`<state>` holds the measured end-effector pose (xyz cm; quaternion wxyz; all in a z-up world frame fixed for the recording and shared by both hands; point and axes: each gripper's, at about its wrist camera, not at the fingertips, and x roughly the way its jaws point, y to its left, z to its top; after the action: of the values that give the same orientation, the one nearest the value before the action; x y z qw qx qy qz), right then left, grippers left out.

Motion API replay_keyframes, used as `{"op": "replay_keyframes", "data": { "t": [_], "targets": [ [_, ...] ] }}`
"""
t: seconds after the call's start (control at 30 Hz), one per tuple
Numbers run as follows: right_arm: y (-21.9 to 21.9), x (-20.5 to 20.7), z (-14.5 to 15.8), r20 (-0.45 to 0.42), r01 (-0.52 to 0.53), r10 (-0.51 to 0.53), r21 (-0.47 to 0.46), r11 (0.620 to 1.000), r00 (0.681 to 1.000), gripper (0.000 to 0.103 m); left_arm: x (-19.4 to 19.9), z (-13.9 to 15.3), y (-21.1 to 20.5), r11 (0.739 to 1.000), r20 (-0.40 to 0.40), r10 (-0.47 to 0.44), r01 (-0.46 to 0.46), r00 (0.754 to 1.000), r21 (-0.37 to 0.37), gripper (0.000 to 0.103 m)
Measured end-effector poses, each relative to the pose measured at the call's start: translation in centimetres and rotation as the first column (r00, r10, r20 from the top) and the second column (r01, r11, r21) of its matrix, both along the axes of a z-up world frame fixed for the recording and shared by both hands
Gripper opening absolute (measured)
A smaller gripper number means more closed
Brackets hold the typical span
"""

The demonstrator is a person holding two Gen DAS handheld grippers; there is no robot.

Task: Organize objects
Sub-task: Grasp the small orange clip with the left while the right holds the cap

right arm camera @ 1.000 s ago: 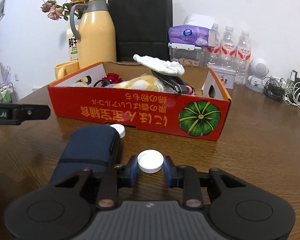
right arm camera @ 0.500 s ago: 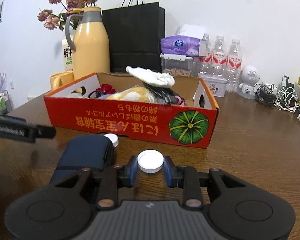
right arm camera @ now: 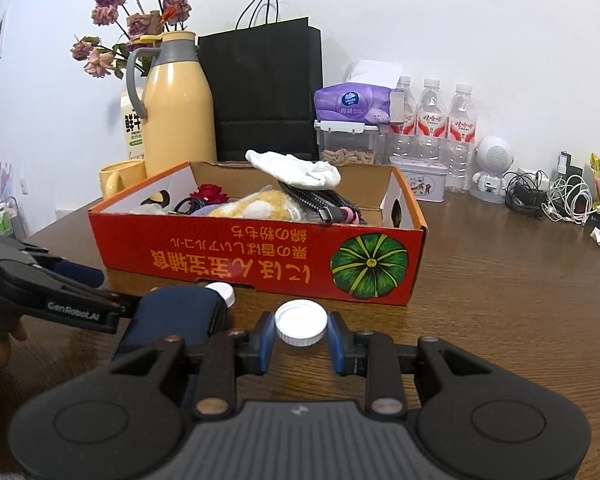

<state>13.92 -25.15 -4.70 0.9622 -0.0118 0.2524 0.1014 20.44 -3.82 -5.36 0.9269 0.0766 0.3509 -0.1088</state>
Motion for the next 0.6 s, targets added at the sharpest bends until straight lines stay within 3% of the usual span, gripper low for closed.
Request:
{"op": "replay_keyframes", "data": {
  "t": [0.2,0.3,0.47,0.6],
  "targets": [
    [0.0,0.0,0.0,0.002,0.0,0.0,0.006,1.0,1.0,0.027,-0.3,-0.1,-0.8,0.998,-0.011,-0.065,0.064,0.998,-0.023,0.076],
    [0.0,0.0,0.1,0.002,0.0,0.0,0.007,1.0,1.0,0.027,-0.5,0.0,-1.7,0.998,0.018,-0.065,0.065,0.998,0.016,0.076],
    [0.0,0.0,0.1,0.003,-0.001,0.001,0.007,1.0,1.0,0.027,0.3,0.1,-2.2,0.997,0.021,-0.072,0.073,0.997,-0.012,0.072],
    [-0.1,-0.1,0.1,0.004,0.0,0.0,0.009,1.0,1.0,0.027,0.7,0.0,-3.0,0.997,0.029,-0.075,0.074,0.997,0.008,0.072]
  ]
}}
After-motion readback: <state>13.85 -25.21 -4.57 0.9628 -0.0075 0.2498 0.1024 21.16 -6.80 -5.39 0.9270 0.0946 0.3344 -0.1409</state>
